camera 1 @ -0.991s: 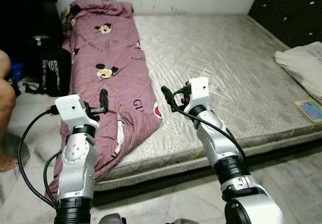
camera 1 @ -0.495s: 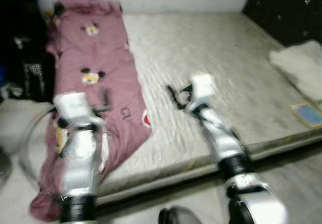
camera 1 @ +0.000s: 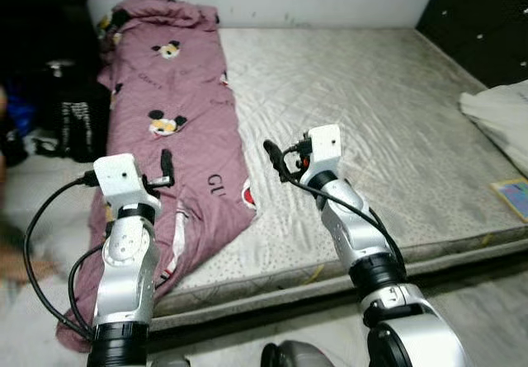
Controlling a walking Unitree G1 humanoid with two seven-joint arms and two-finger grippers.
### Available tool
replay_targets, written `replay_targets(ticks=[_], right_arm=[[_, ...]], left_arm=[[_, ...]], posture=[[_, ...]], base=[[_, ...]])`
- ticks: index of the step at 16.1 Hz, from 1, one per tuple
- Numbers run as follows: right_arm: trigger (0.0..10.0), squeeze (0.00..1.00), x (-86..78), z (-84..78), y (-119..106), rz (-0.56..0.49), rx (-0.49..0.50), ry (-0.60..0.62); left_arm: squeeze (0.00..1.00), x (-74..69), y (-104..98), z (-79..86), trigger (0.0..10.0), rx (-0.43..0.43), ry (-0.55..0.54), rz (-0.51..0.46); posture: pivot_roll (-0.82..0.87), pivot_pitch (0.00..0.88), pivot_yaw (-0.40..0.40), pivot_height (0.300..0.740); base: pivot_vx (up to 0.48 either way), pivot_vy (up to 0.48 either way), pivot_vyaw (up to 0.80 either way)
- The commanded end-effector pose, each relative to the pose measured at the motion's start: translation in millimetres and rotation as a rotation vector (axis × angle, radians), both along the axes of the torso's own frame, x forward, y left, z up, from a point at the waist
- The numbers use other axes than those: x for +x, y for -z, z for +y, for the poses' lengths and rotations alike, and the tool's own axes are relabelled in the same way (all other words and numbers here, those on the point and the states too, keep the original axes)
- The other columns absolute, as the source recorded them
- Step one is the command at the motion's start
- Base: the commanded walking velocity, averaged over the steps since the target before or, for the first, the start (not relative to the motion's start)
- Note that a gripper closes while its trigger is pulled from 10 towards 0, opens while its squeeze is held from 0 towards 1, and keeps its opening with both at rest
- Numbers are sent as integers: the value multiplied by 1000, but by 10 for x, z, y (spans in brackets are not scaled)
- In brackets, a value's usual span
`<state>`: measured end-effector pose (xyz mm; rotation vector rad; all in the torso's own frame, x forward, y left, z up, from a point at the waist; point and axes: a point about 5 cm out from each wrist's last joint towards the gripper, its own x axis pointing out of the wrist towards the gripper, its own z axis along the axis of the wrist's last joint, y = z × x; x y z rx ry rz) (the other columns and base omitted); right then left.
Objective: Clean up the room
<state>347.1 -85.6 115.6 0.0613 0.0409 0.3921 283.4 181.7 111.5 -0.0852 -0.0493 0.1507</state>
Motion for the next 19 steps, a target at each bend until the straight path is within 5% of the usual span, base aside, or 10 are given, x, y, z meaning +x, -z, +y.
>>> replay_targets(ticks=[1,10,15,19], right_arm=[[10000,0,3,-87,-32,-12,11,35],[10000,0,-173,-24,84,84,56,3],[10000,0,-328,-85,177,127,54,20],[10000,0,-298,-107,151,127,48,23]], left_arm=[[0,-33,38,9,10000,4,-4,14],[0,-459,113,257,10000,65,-88,79],[0,-457,61,183,10000,72,-43,98],[0,-378,25,121,10000,64,-23,95]], posture=[[-49,0,-65,740],[-10,14,-45,740],[-22,55,-22,695],[-35,62,-20,645]], base=[[0,0,0],[0,0,0],[0,0,0],[0,0,0]])
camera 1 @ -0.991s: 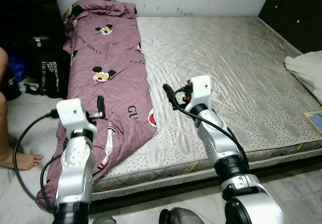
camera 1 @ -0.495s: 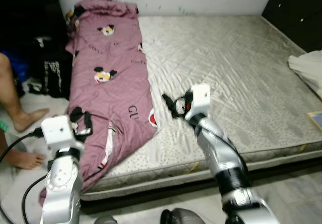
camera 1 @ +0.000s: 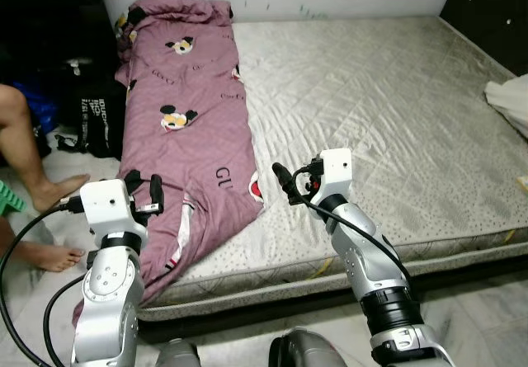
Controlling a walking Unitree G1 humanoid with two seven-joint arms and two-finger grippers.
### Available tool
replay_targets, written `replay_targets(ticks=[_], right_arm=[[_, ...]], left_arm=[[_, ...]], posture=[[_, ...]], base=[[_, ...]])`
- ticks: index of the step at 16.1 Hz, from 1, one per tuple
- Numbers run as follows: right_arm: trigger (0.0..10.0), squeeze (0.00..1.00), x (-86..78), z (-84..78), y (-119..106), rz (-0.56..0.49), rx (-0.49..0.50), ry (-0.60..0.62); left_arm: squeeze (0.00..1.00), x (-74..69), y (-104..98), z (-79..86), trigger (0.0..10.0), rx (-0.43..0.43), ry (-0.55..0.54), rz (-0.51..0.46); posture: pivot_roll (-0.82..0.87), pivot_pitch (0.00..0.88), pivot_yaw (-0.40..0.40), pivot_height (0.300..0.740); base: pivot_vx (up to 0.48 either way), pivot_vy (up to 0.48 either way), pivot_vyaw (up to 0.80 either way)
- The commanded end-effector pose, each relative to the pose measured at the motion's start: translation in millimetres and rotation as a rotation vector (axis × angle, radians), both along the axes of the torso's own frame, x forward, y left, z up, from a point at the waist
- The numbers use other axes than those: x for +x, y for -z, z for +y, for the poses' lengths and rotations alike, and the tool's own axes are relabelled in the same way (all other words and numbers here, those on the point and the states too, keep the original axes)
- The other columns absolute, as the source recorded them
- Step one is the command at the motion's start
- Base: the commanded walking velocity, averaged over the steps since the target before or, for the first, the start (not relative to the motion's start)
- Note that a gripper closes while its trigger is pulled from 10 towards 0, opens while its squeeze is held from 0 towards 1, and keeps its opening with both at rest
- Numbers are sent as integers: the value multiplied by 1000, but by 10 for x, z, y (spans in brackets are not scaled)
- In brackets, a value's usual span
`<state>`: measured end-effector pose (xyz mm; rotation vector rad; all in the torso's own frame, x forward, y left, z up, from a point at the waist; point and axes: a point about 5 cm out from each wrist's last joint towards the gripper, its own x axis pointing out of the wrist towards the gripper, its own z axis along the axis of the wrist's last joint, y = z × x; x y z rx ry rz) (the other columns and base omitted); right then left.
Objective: Clean up the room
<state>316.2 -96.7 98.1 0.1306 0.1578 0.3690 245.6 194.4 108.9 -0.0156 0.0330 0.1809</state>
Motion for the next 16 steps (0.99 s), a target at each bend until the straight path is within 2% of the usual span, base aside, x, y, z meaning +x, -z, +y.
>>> replay_targets(ticks=[1,4,8,16], right_arm=[[10000,0,28,-10,-29,-3,1,10],[10000,0,53,-20,-39,-7,0,19],[10000,0,66,-14,-46,-7,-6,17],[10000,0,49,44,-52,-17,-18,-55]], left_arm=[[0,16,-9,-1,10000,2,7,6],[0,38,-14,22,10000,-8,-7,7],[0,83,-15,35,10000,-15,-41,8],[0,101,-5,23,10000,-52,-32,8]], posture=[[-36,57,-17,630],[-39,59,-10,595],[-47,54,-19,595],[-53,45,-32,595]], base=[[0,0,0],[0,0,0],[0,0,0],[0,0,0]])
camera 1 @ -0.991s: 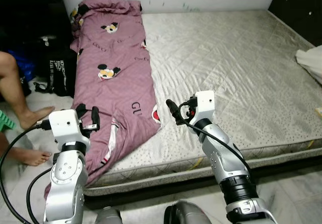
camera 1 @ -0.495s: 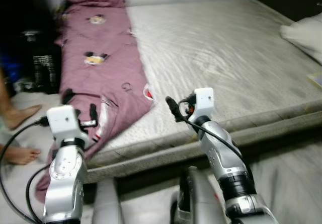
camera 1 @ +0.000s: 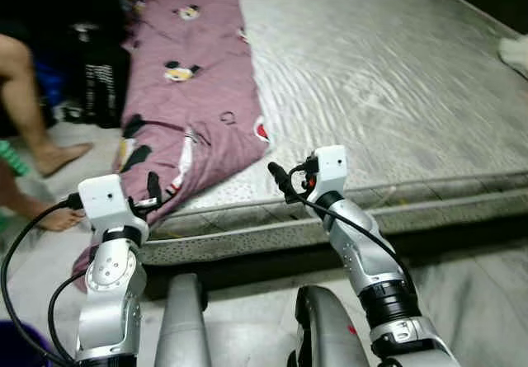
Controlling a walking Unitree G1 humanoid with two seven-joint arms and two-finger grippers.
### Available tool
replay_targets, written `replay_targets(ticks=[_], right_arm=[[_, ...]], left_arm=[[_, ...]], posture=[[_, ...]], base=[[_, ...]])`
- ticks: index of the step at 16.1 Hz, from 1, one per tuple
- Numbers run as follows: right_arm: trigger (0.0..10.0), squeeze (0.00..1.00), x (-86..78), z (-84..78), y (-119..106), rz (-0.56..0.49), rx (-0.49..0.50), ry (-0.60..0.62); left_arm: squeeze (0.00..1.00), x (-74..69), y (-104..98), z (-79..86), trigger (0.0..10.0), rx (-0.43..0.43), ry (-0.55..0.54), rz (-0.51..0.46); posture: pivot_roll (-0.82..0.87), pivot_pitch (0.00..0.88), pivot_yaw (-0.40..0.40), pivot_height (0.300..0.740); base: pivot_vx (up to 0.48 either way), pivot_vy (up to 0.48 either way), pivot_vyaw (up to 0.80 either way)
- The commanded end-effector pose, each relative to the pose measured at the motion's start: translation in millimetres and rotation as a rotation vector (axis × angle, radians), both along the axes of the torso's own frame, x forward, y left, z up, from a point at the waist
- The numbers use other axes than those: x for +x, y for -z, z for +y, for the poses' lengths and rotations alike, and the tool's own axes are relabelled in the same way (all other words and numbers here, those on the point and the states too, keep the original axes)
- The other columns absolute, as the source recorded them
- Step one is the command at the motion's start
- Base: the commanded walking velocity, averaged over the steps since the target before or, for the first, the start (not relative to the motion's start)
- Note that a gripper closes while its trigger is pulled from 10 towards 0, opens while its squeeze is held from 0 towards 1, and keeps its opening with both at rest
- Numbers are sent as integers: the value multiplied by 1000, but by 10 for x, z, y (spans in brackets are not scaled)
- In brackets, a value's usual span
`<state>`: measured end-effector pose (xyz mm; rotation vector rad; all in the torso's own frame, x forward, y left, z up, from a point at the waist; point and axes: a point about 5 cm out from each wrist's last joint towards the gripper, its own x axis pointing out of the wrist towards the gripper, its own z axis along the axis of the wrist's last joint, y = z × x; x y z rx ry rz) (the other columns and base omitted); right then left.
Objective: Clean up the room
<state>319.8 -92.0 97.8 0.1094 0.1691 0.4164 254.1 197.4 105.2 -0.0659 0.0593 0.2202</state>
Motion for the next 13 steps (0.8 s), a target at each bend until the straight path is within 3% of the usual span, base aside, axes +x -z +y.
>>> replay_targets(ticks=[1,3,10,13], right_arm=[[10000,0,1,22,-63,-34,-10,-31],[10000,0,1,32,-61,-32,-4,-34],[10000,0,7,55,-63,-34,2,-54],[10000,0,4,56,-56,-31,2,-53]], left_arm=[[0,21,-43,-6,10000,-1,15,-18],[0,29,-38,-2,10000,-5,17,-20],[0,50,-36,-17,10000,-16,37,-24],[0,49,-5,-42,10000,-34,43,-6]], posture=[[-53,40,-33,595],[-53,38,-34,595],[-51,30,-36,595],[-54,37,-37,595]], base=[[0,0,0],[0,0,213],[322,0,0],[319,0,375]])
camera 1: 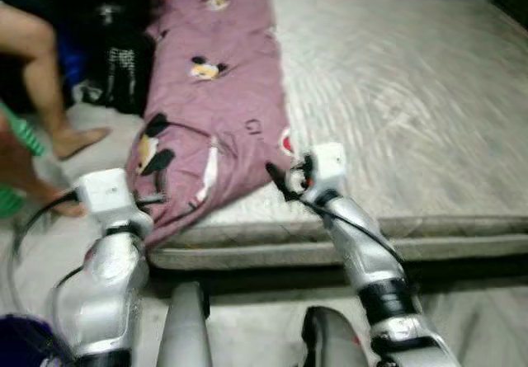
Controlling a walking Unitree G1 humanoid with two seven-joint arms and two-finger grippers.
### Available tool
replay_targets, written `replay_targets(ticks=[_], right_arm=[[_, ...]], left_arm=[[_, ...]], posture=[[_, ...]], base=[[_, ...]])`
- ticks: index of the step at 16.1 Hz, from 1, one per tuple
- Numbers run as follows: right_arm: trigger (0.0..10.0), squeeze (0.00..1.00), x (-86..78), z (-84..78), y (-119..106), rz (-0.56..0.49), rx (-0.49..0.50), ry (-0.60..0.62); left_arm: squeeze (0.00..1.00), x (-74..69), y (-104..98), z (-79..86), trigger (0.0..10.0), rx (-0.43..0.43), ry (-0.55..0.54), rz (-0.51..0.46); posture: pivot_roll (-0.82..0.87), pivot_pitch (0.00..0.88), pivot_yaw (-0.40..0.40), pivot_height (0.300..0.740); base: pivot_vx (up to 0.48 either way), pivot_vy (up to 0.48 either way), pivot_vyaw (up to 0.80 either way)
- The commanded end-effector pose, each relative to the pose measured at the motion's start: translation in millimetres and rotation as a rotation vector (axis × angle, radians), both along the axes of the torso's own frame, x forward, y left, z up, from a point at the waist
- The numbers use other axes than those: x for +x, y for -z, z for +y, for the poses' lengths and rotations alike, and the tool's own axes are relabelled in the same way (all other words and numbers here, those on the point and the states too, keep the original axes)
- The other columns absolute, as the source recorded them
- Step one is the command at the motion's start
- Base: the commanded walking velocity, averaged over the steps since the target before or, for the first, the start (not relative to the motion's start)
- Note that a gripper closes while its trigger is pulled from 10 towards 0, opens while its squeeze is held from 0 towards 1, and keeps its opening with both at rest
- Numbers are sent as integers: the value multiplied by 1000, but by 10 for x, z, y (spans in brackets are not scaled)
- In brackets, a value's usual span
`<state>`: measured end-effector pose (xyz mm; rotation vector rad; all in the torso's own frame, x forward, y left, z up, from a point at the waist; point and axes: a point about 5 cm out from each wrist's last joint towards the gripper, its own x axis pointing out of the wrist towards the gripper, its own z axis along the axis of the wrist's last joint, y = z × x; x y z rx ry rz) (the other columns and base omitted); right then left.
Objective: Clean up the room
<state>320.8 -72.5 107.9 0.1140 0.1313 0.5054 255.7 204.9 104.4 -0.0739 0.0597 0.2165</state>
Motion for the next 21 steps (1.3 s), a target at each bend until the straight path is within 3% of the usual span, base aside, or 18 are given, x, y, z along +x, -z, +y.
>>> replay_targets(ticks=[1,12,21], right_arm=[[10000,0,1,-146,55,17,-20,41],[10000,0,16,-183,64,18,-33,57],[10000,0,-14,-225,111,46,-59,68]], left_arm=[[0,42,-18,-122,10000,-22,45,-7],[0,64,17,-160,10000,-57,71,7],[0,151,127,-196,10000,-43,57,80]], posture=[[-54,42,-38,595],[-64,50,-44,595],[-83,61,-49,585]], base=[[266,0,0],[316,0,0],[0,0,0]])
